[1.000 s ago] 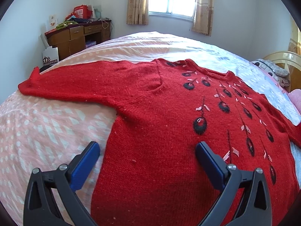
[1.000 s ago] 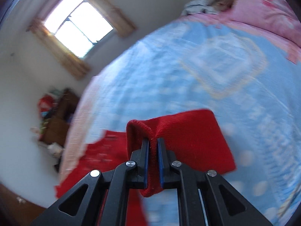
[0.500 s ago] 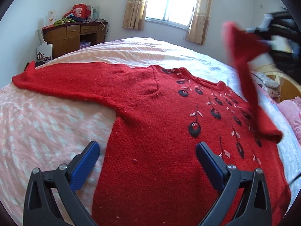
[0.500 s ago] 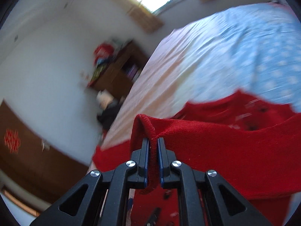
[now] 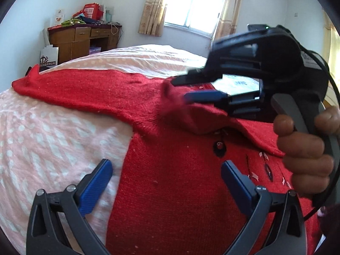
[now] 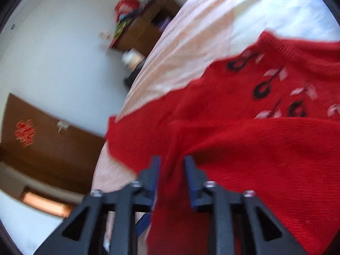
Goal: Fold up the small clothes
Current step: 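Lift the sleeve and fold it across the sweater body, then release, then grasp the other sleeve cuff with the left gripper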
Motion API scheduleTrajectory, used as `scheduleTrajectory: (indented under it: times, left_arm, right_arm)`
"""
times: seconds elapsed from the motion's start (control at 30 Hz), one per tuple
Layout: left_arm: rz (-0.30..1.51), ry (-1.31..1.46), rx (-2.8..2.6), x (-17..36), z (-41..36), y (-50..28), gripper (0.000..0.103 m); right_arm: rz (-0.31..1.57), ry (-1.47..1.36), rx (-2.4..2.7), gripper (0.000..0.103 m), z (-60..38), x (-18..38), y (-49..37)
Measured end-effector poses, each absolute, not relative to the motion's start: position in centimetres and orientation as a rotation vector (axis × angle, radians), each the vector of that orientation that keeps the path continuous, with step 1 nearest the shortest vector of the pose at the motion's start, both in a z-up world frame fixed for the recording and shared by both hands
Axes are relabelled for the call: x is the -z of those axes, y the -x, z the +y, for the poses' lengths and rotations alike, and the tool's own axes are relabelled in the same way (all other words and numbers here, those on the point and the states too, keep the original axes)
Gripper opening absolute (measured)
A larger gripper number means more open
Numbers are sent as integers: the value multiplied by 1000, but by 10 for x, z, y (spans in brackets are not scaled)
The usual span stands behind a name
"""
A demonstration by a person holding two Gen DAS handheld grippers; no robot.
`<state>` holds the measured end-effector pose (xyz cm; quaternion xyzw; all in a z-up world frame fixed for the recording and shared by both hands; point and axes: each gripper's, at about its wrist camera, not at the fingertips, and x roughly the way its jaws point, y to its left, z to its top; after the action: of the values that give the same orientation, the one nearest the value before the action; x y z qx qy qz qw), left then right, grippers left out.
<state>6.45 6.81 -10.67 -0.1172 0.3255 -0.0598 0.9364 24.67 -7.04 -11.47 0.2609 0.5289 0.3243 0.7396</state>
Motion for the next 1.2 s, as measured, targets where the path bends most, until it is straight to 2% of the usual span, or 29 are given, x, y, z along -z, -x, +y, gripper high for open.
scheduleTrajectory:
  times: [0.17, 0.3, 0.53, 0.73, 0.9, 1.0, 1.03, 1.1, 1.17, 1.2]
  left_arm:
    - [665, 238, 122, 106, 68, -65, 103]
    - [666, 228, 115, 106, 66, -65, 103]
    - [693, 253, 130, 103, 70, -67, 103]
    - [775, 316, 194, 87, 79, -81, 103]
    - [700, 366, 212, 57, 88, -111, 103]
    - [728, 346, 208, 55, 83, -141, 103]
    - [748, 340, 202, 58, 81, -152, 97]
    - [822, 335, 203, 71, 75, -172, 78]
    - [914, 350, 219, 88, 71, -185, 48]
    - [905, 328, 197, 90, 68, -185, 44]
  right_arm:
    - [996, -575, -762, 31, -96, 84, -219]
    - [932, -465, -563, 31, -128, 84, -194]
    - [887, -471, -407, 31, -165, 88, -154]
    - [709, -356, -51, 31, -223, 63, -98]
    - [673, -343, 45, 31, -247, 74, -61]
    - [680, -356, 45, 31, -253, 84, -52]
    - [690, -369, 43, 31, -251, 91, -54]
    - [713, -390, 43, 31, -245, 103, -56]
    - [733, -391, 47, 31, -241, 115, -52]
    - [721, -381, 45, 31, -239, 117, -49]
